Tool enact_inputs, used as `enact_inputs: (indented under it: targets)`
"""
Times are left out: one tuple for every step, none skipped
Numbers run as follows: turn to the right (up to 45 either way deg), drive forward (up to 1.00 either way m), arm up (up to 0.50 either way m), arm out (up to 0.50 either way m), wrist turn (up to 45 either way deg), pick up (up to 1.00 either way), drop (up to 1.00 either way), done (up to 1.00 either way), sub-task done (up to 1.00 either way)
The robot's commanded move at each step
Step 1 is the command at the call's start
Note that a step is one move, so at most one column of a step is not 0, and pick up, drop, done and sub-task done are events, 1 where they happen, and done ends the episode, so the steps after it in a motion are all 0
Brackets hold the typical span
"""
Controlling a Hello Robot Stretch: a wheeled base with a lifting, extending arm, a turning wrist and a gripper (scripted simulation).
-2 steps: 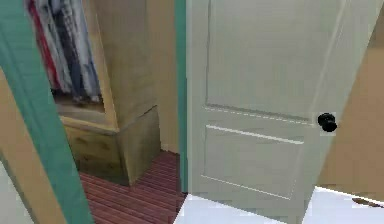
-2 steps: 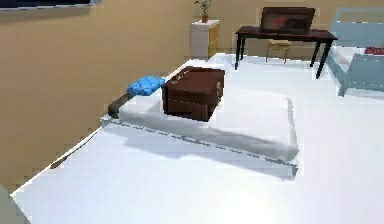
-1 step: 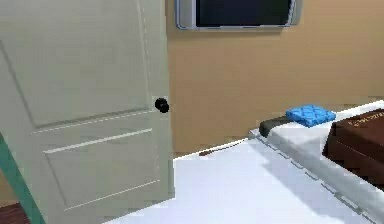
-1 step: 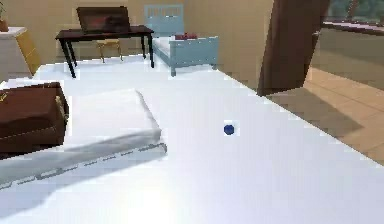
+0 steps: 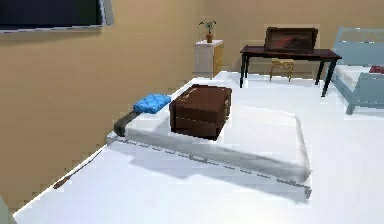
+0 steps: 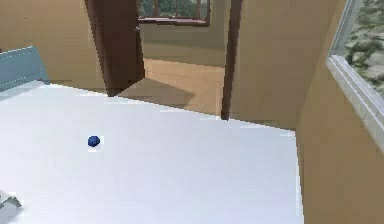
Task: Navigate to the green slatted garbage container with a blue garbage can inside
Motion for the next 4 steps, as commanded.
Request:
enact_inputs:
  targets:
    - [21.0,0.00,0.00,0.00,0.0,0.00,0.00,0.00,0.00]
    - [0.0,0.15,0.00,0.00,0.0,0.00,0.00,0.00,0.00]
    - [-45.0,0.00,0.00,0.00,0.0,0.00,0.00,0.00,0.00]
    - [-42.0,0.00,0.00,0.00,0.0,0.00,0.00,0.00,0.00]
